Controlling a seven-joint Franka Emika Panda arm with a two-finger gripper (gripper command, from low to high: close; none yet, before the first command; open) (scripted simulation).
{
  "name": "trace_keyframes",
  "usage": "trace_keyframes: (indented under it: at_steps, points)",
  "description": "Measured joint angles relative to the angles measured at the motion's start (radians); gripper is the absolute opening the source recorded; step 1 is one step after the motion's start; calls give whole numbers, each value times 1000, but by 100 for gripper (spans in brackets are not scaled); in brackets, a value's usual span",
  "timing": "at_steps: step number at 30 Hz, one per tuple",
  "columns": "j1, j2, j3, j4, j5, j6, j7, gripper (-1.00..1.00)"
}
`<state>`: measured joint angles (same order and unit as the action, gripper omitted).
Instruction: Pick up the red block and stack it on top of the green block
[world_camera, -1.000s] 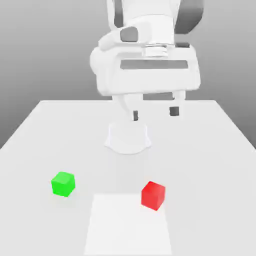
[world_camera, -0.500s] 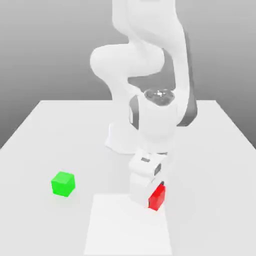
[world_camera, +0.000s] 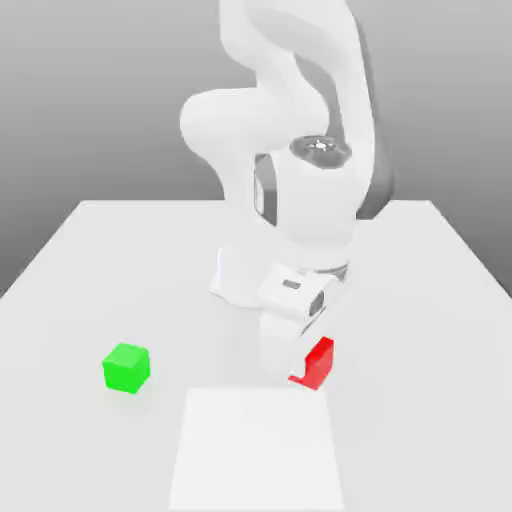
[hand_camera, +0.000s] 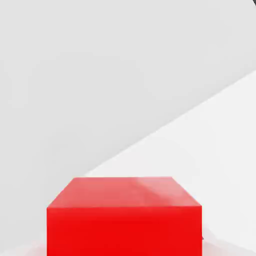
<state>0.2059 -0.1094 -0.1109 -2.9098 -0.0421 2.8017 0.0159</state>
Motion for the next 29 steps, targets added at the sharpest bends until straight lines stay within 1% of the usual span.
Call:
trace_keyframes:
  at_steps: [12, 14, 17, 20, 23, 26, 28, 29]
  points:
    - [-474, -161, -259, -23, -173, -131, 226, -100]
    - [-471, -140, -291, -23, -133, -119, 204, -100]
    - [-418, -82, -325, -18, -32, -80, 137, -100]
    - [-372, -19, -345, -14, 68, -32, 68, -100]
    - [-342, 41, -354, -11, 147, 21, 13, -100]
    - [-333, 95, -354, -12, 181, 81, -10, -100]
    - [-334, 125, -357, -15, 157, 124, 7, -100]
    - [-335, 134, -364, -16, 143, 139, 17, 100]
